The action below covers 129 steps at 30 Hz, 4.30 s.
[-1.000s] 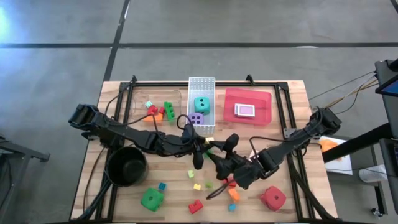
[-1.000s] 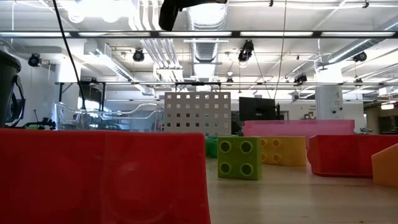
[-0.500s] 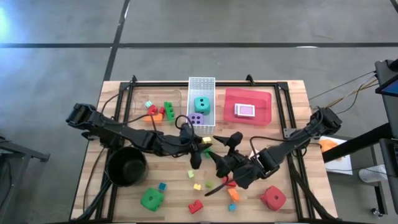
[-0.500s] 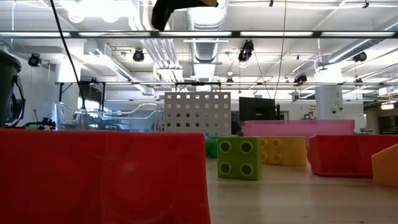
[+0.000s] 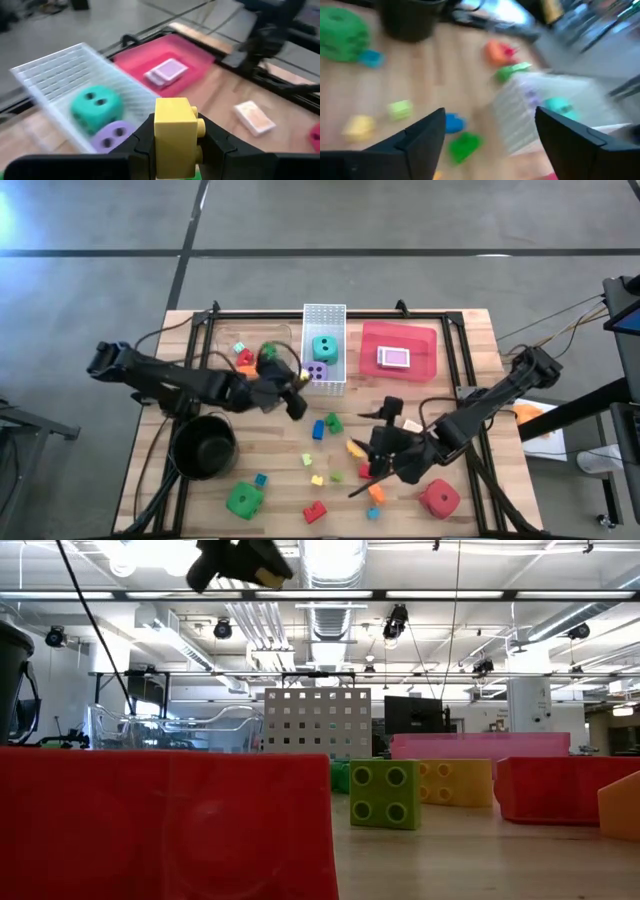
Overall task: Pick & Place Toys
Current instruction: Put the light yellow game piece into the transparent bin, then put the yellow game piece into the transparent bin
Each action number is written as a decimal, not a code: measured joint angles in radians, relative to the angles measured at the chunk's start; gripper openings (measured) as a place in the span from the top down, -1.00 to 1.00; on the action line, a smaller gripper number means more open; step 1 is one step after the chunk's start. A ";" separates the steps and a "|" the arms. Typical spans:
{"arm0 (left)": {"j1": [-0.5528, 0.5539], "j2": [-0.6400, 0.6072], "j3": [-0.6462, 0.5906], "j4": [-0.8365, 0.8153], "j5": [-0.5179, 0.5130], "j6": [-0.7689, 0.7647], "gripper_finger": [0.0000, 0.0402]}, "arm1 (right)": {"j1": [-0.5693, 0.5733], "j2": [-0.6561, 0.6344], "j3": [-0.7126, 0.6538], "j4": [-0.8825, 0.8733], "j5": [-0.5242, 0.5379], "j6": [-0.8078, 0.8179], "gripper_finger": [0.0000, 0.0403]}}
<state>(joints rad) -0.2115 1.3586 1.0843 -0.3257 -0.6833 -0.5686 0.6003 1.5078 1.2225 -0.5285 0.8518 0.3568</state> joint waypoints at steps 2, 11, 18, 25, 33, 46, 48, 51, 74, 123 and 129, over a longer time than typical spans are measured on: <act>0.051 -0.030 0.000 -0.060 0.033 -0.037 0.54 | 0.004 -0.022 -0.020 0.002 -0.079 0.045 -0.33; 0.369 -0.071 0.000 -0.227 0.401 -0.120 0.54 | 0.005 -0.094 -0.145 0.130 -0.326 0.056 0.01; 0.568 -0.070 0.000 -0.326 0.497 -0.117 0.54 | 0.016 -0.143 -0.245 0.179 -0.337 0.049 0.18; 0.729 -0.046 0.001 -0.454 0.523 -0.147 0.54 | 0.015 -0.178 -0.334 0.258 -0.337 0.055 0.35; 0.804 0.059 0.001 -0.577 0.606 -0.150 0.54 | 0.018 -0.188 -0.414 0.303 -0.337 0.117 0.55; 0.858 0.214 0.001 -0.634 0.571 -0.164 0.54 | 0.018 -0.186 -0.443 0.303 -0.337 0.144 0.81; 0.862 0.236 0.001 -0.640 0.570 -0.167 0.54 | 0.018 -0.187 -0.443 0.304 -0.337 0.140 0.81; 0.864 0.275 0.001 -0.650 0.568 -0.170 0.54 | 0.017 -0.188 -0.443 0.303 -0.337 0.136 0.81; 0.864 0.345 -0.011 -0.649 0.542 -0.172 0.54 | 0.017 -0.188 -0.443 0.303 -0.337 0.130 0.81; 0.780 0.181 0.058 -0.696 0.659 -0.056 -0.89 | 0.017 -0.179 -0.442 0.303 -0.325 0.163 0.81; 0.639 0.074 0.063 -0.696 0.681 -0.067 -0.89 | 0.012 -0.138 -0.442 0.309 -0.306 0.163 0.81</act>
<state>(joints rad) 0.4276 1.4321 1.1469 -1.0216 -0.0026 -0.6357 0.6122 1.3697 0.7807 -0.2194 0.5461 0.5201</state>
